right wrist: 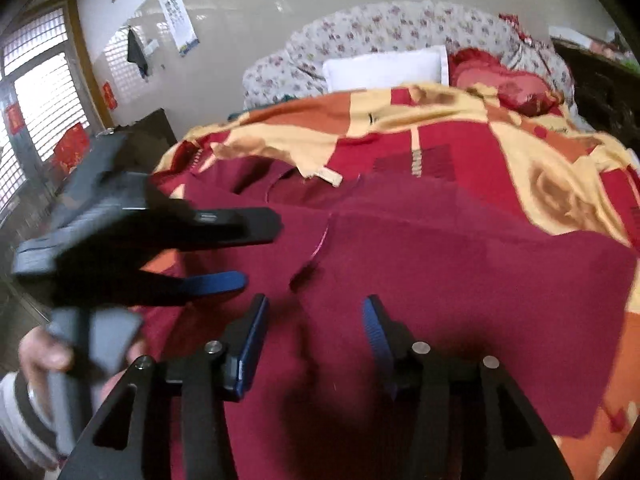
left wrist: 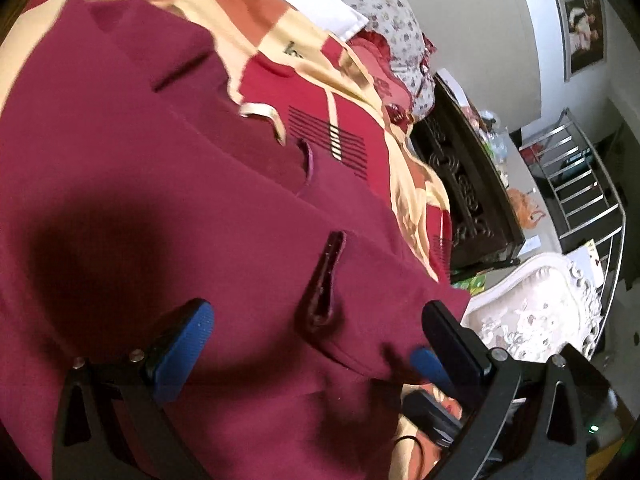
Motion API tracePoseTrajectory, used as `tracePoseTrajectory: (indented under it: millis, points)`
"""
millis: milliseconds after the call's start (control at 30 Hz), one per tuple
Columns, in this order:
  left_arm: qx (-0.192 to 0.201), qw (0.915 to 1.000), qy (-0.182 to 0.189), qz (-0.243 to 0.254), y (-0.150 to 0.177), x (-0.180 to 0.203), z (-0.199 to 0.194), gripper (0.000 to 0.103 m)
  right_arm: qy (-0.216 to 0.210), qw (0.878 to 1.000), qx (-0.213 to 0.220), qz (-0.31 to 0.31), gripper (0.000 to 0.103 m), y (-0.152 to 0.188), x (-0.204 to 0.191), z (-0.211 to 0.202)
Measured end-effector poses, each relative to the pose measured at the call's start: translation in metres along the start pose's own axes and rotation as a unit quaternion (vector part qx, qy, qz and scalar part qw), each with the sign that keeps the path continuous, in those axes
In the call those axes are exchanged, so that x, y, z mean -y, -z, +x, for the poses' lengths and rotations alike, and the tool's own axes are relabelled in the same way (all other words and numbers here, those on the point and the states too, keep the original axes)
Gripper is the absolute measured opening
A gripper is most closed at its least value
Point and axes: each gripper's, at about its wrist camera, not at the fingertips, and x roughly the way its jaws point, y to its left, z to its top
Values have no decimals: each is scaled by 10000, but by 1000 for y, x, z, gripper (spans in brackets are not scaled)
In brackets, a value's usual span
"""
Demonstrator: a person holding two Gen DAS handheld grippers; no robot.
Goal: Fold small clothes
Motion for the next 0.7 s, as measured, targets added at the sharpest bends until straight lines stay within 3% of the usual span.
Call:
tracePoseTrajectory:
  millis: [133,267,333,400,567,667,700]
  points:
    - [-89,9993,-256,274,5,11,15,103,140,9997,210,40,58,6,11,-37]
    - [121,9973,-526,504,8,22,24,102,324,9984,326,342,66,20,45,-69]
    - [196,9966,-529,603,8,27,26,87,298,9974,329,559,66,28,62,-79]
    - [169,9932,-780,849,11,35,31,73,301,9956,335,817,67,38,78,-87]
    - [106,9884,-963,1170,15,45,39,53,256,9929,399,1092,73,50,92,-100]
    - [114,9876,-1021,1184,16,45,40,22,193,9935,447,1030,75,49,87,-101]
    - [84,9882,-1000,1153,15,44,39,17,190,9937,453,1012,75,48,86,-102]
